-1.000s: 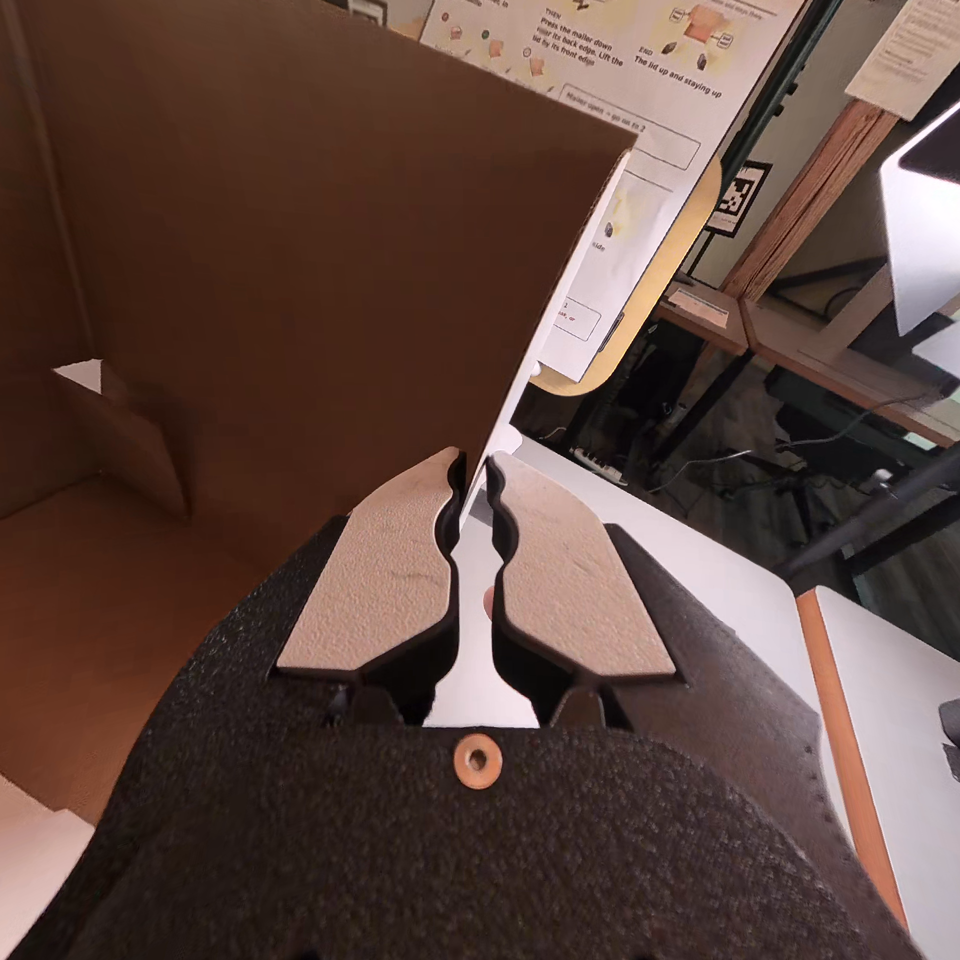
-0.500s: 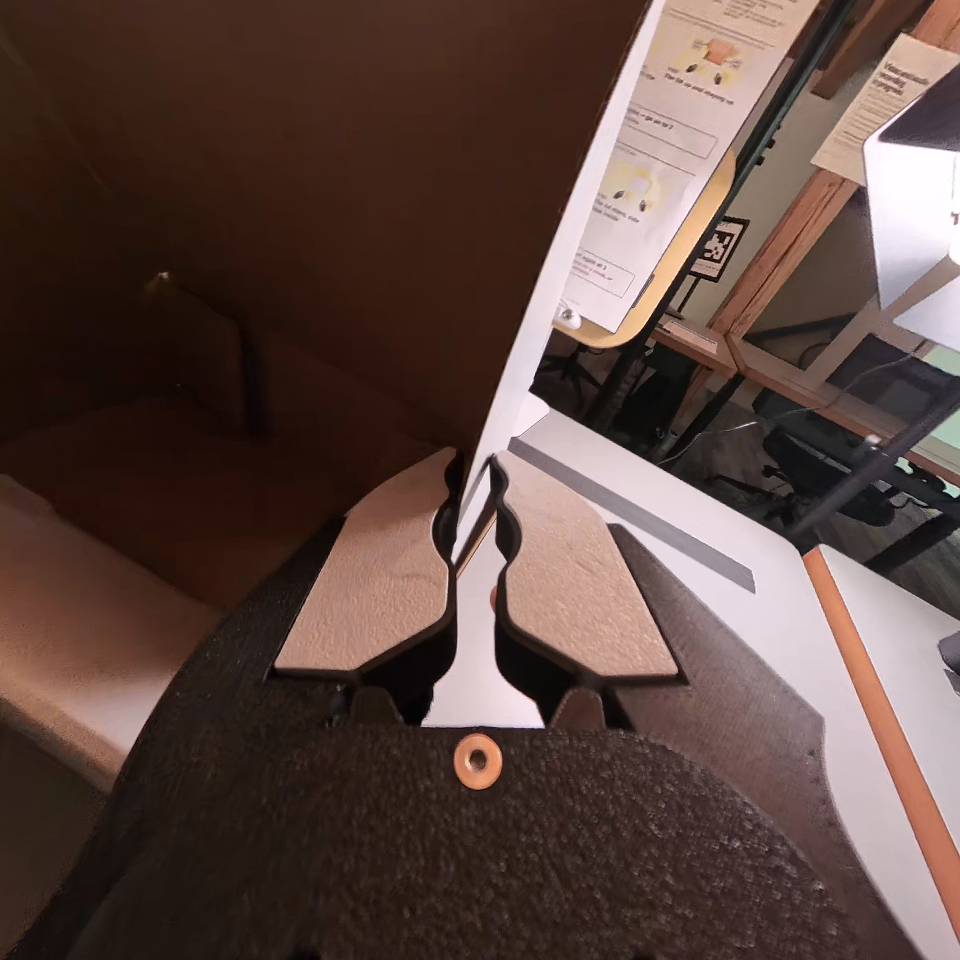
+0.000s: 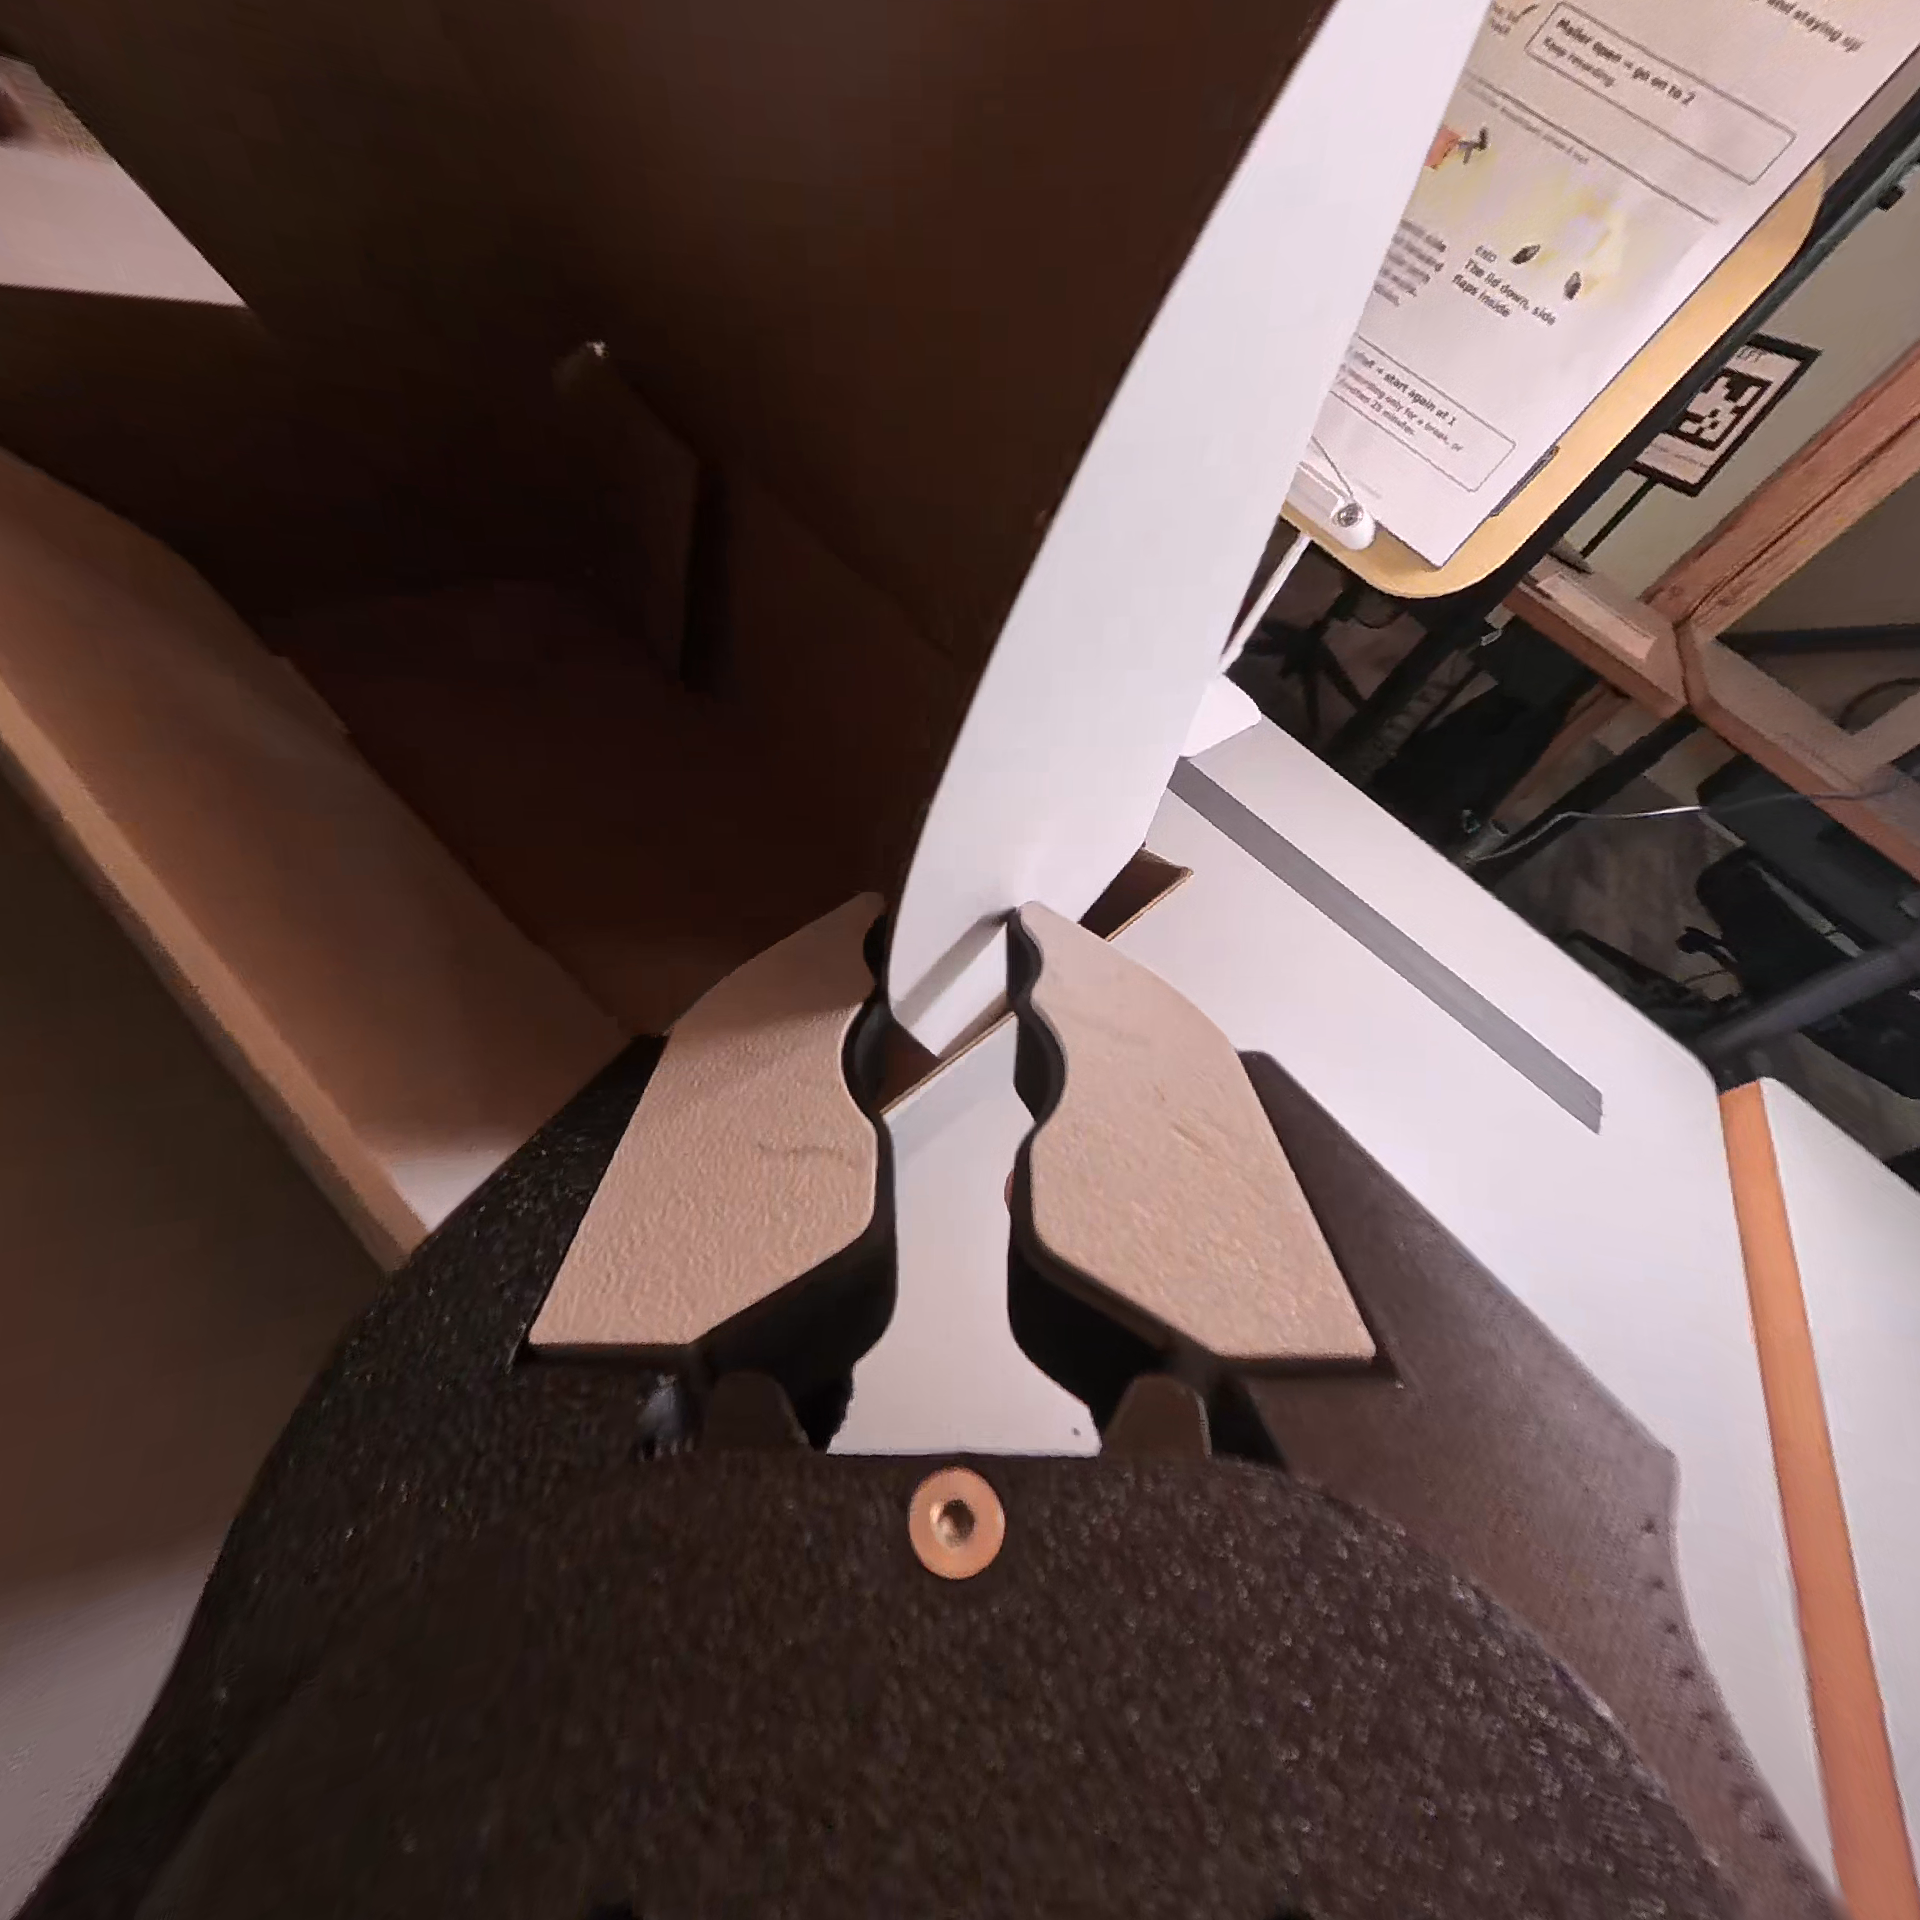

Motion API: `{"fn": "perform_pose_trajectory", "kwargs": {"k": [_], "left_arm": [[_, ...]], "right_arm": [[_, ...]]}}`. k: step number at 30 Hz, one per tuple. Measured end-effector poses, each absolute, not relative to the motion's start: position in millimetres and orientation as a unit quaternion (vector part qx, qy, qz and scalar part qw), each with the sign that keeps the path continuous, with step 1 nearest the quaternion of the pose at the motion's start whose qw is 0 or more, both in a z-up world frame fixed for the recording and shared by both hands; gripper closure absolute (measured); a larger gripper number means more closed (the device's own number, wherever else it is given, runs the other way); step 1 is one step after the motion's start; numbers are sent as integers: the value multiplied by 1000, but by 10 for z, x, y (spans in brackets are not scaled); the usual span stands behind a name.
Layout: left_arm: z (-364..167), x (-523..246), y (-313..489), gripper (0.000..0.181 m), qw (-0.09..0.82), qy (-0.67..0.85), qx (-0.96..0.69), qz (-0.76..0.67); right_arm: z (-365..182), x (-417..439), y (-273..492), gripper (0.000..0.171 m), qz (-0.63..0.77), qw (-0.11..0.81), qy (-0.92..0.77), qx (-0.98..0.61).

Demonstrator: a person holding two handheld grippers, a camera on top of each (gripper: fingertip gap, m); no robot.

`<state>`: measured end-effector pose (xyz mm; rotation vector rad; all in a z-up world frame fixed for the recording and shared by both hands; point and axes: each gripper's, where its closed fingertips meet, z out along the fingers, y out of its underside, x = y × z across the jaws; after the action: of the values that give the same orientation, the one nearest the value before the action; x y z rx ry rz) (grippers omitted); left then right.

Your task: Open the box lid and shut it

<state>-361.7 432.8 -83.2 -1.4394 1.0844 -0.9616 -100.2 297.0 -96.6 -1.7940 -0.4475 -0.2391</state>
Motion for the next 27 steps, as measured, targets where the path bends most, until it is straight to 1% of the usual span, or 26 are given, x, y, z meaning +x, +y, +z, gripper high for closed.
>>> {"fn": "perform_pose_trajectory", "kwargs": {"k": [3,5,7,9,11,13,14,15,16,18,21,22,25,27], "left_arm": [[-526,-3749,4294,129,557,435,-585,-398],[-339,-3791,4316,126,572,416,-583,-400],[-244,-3762,4373,121,578,407,-585,-397],[-249,-3656,4401,119,563,413,-594,-399],[-267,-3526,4366,124,553,423,-593,-404],[-283,-3434,4373,134,565,425,-589,-392],[-289,-3411,4410,144,577,422,-588,-378],[-299,-3399,4454,159,591,420,-587,-360],[-326,-3390,4499,166,604,419,-588,-338],[-418,-3369,4559,169,613,417,-597,-307],[-406,-3404,4559,171,625,402,-594,-309],[-379,-3432,4560,165,627,396,-594,-311],[-317,-3429,4512,131,603,391,-604,-346],[-296,-3335,4428,116,576,401,-604,-377]], "right_arm": [[-964,-977,2954,156,-137,594,-201,-767],[-977,-979,2963,156,-144,594,-202,-766],[-980,-976,2982,157,-148,597,-201,-763],[-972,-962,3008,158,-154,600,-202,-758],[-972,-927,3052,159,-161,603,-201,-755],[-973,-881,3118,160,-178,602,-208,-750],[-983,-852,3161,160,-188,600,-213,-748],[-999,-821,3211,160,-196,597,-216,-748],[-1007,-785,3262,160,-200,595,-215,-748],[-1011,-694,3353,160,-202,591,-210,-752],[-1011,-568,3448,160,-208,587,-207,-755],[-1012,-542,3466,160,-208,587,-205,-755],[-1012,-492,3501,160,-208,590,-201,-754],[-1009,-473,3515,161,-212,589,-201,-754]]}}
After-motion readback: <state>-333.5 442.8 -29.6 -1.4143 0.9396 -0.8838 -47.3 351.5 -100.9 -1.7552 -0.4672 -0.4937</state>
